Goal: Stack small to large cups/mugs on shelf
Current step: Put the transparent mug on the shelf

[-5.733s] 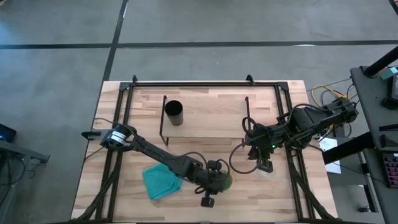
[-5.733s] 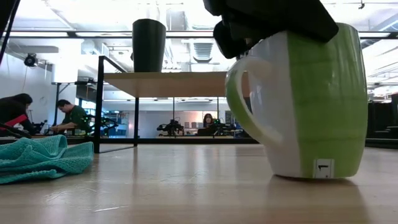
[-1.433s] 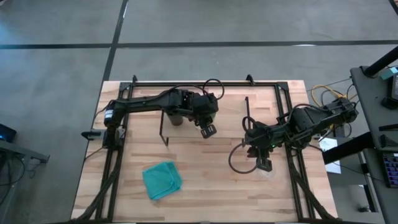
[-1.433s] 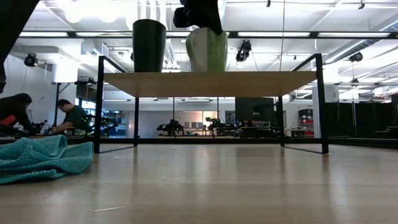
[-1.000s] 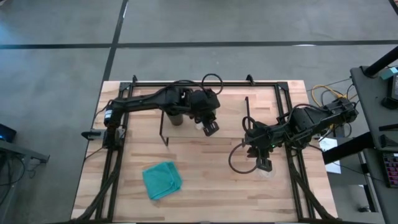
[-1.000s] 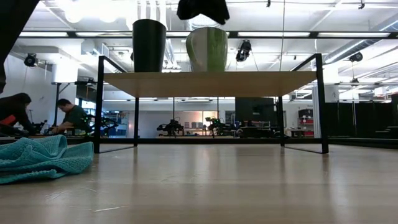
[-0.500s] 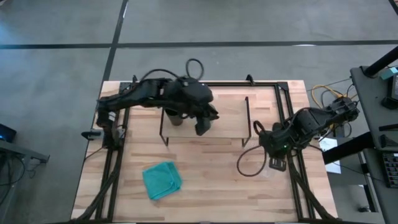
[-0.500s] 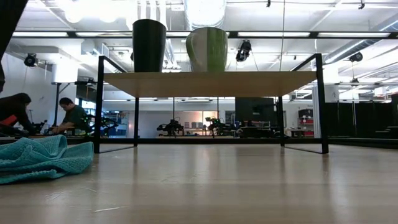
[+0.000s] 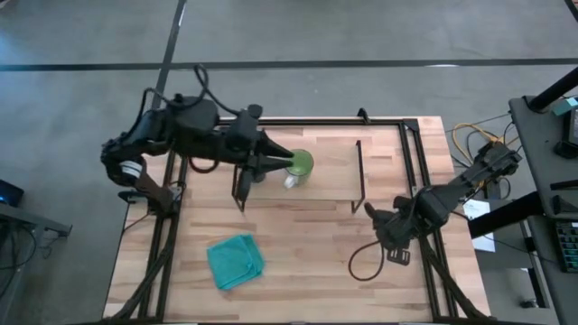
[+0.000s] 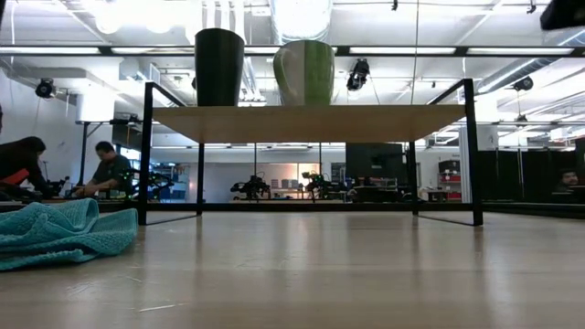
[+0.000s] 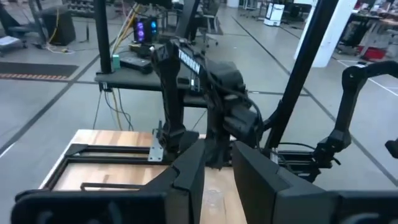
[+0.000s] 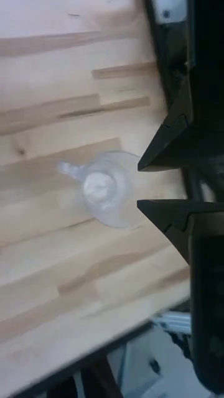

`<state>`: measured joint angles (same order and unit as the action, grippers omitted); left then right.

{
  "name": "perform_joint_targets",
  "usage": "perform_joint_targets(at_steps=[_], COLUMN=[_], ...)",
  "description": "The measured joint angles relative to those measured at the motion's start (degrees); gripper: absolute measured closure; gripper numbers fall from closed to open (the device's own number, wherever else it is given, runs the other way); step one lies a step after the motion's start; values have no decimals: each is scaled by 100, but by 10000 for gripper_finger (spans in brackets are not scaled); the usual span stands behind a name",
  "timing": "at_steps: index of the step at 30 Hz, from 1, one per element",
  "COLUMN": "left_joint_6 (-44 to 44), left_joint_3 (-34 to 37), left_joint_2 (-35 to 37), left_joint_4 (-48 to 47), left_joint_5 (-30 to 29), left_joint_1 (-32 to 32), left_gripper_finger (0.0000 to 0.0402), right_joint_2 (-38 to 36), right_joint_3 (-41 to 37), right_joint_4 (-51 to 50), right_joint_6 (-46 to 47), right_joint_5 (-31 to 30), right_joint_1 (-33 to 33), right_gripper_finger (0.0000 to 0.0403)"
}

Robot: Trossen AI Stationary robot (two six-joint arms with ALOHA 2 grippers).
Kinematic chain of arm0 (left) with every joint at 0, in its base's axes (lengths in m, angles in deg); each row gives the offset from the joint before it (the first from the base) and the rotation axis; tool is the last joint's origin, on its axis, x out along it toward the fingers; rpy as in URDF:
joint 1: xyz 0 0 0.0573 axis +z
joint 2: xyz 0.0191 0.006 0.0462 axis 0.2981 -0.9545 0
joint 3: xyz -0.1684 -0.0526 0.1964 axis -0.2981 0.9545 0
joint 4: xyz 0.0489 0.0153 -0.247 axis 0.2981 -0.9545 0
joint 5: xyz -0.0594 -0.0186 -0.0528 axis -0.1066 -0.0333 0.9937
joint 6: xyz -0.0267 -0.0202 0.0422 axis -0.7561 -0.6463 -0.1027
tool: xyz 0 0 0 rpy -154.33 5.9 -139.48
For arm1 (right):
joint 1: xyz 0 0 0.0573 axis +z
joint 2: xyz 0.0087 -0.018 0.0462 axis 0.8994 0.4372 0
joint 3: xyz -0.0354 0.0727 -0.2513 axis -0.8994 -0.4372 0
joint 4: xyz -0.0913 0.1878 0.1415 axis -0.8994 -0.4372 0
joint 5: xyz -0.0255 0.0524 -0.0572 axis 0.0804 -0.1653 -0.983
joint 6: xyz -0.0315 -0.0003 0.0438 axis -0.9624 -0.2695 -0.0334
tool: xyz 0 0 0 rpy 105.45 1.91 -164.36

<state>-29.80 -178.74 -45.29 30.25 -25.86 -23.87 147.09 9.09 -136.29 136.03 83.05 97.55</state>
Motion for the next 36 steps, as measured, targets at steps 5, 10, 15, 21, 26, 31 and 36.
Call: perform_joint_targets(at_steps=[5, 10, 15, 21, 26, 31, 36], left_joint_6=[12, 290, 300, 294, 294, 292, 292], left_joint_3=[0, 1, 11, 13, 13, 13, 13], left_joint_2=[99, 82, 65, 56, 56, 56, 56], left_joint_4=[-20, -25, -25, -22, -22, -21, -20], left_joint_5=[-81, -81, -81, -83, -82, -83, -83], left_joint_1=[4, 1, -2, 2, 2, 2, 2], left_gripper_finger=[334, 334, 334, 334, 334, 334, 333], right_joint_2=[-7, -13, -15, -22, -22, -22, -22], right_joint_3=[-659, -1186, -1342, -1325, -1485, -1634, -1693], right_joint_4=[358, 363, 422, 847, 930, 936, 974], right_joint_6=[147, 148, 152, 149, 182, 254, 254], right_joint_5=[-122, -68, -10, 9, 8, 3, -8], right_joint_1=[-2, 0, 0, 0, 0, 0, 0], right_gripper_finger=[326, 326, 326, 326, 326, 326, 326])
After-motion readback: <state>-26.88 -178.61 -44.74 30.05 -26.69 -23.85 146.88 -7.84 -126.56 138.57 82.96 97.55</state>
